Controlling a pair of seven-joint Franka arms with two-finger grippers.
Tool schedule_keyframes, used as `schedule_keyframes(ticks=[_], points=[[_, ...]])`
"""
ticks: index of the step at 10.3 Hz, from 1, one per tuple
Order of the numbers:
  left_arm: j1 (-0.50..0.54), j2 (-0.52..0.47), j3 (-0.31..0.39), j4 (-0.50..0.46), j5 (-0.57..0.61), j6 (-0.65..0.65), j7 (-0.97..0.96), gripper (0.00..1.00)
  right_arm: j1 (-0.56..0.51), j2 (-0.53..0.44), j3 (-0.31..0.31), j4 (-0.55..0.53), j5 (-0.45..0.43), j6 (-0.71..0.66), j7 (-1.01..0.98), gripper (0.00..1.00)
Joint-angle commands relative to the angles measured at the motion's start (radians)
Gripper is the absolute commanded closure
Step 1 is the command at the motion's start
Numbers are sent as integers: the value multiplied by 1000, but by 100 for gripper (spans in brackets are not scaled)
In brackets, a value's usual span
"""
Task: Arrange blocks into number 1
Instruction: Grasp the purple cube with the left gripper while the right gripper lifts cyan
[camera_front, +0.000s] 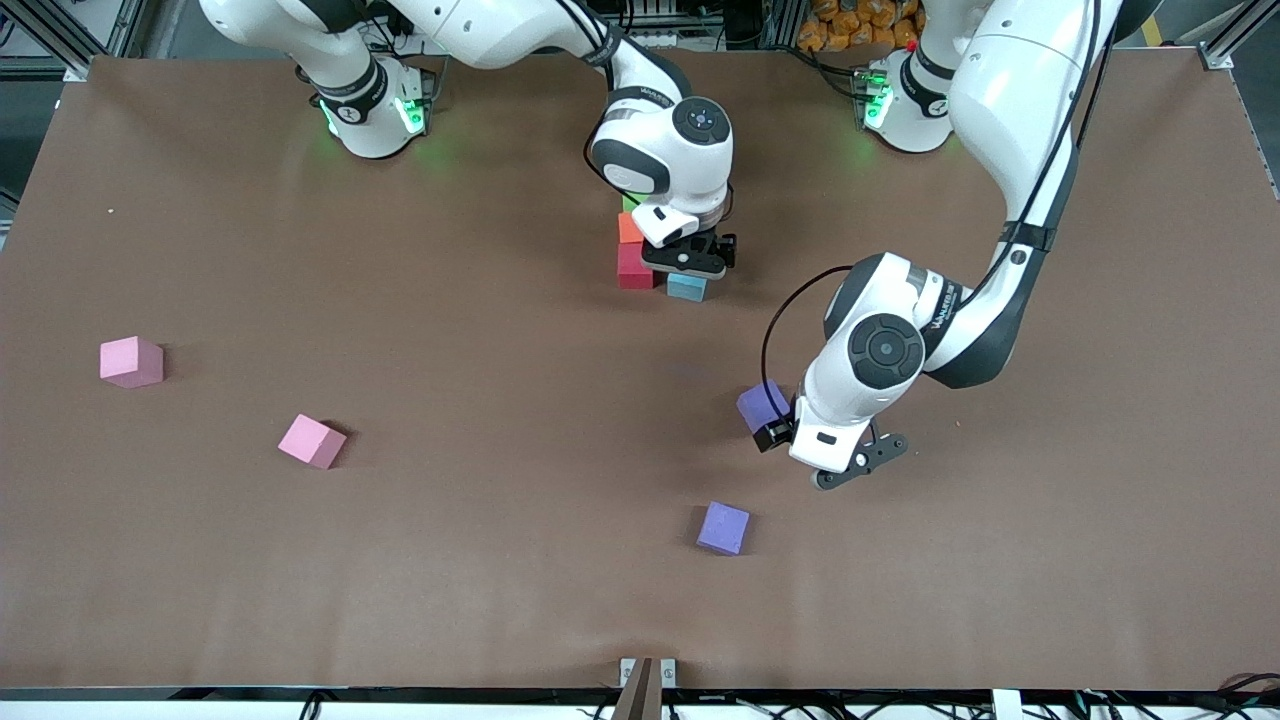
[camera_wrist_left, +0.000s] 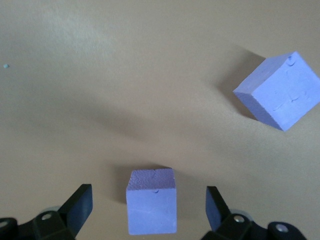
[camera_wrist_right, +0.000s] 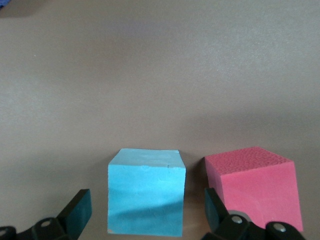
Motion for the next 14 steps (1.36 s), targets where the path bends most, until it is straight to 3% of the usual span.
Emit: schedule_keyframes(ticks=[1,6,7,9,14], points=[[-22,43,0,15,-17,-4,-50,0,10,26,-6,32,-25,10,24,0],[-39,83,0,11,-14,-4,-84,0,12,53,-7,32,-26,49,32,2],[-41,90,0,11,-14,-4,-84,0,12,53,-7,32,-51,52,31,28],[-44,102,0,11,-13,-4,-84,0,0,52,-6,35,-82,50,31,100],[-51,106,0,8,-16,-4,-102,0,-114,38,3,70,-72,39,-29,100]])
